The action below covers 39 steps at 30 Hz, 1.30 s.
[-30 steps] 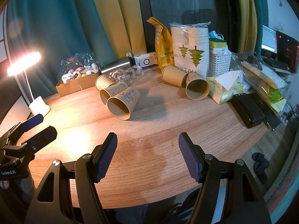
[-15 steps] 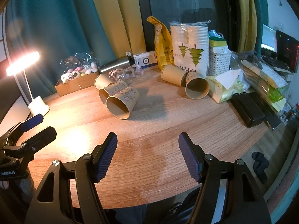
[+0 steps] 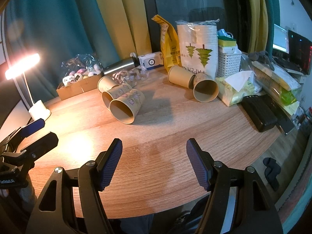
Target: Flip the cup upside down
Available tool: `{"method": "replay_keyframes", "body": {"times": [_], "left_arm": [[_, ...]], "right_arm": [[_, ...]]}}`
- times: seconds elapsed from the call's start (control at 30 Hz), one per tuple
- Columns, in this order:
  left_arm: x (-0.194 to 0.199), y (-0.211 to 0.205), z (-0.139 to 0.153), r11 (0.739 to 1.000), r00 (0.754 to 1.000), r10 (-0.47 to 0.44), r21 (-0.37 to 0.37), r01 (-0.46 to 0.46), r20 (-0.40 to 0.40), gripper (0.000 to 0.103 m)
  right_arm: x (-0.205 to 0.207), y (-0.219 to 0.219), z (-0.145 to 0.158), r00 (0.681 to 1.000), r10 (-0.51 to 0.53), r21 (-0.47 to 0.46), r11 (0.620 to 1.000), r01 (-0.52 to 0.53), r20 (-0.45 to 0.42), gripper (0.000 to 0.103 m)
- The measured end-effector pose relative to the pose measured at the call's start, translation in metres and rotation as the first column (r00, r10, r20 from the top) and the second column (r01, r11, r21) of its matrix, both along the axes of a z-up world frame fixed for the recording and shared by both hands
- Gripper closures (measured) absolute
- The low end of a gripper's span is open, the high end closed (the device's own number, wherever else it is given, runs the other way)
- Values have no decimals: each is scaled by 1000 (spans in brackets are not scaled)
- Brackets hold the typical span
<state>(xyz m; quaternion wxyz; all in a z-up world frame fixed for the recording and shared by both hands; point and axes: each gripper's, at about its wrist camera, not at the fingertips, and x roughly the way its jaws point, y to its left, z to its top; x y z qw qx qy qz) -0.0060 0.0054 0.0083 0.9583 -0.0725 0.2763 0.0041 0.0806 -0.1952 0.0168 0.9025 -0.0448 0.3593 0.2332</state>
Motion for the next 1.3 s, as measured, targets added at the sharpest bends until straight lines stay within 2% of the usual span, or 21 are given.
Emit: {"method": "replay_keyframes", "body": {"times": [0.33, 0.67, 0.87, 1.07, 1.3], "left_arm": [[6, -1, -5, 1000, 1000, -14, 4, 14, -18, 2], [35, -2, -21, 1000, 996, -27, 2, 27, -90, 2], [68, -6, -28, 999, 988, -38, 8, 40, -153, 2], [111, -15, -23, 998, 983, -52, 32, 58, -173, 2], [171, -33, -27, 983, 973, -79, 146, 112, -216, 2]], "right_arm": [[3, 0, -7, 1000, 2, -3, 1000, -2, -13, 32], [34, -1, -25, 997, -10, -5, 1000, 9, -77, 32], [59, -6, -38, 993, -13, 2, 1000, 14, -114, 32], [87, -16, -52, 988, -24, 17, 999, 27, -154, 32], [113, -30, -61, 985, -37, 40, 998, 44, -168, 32]]}}
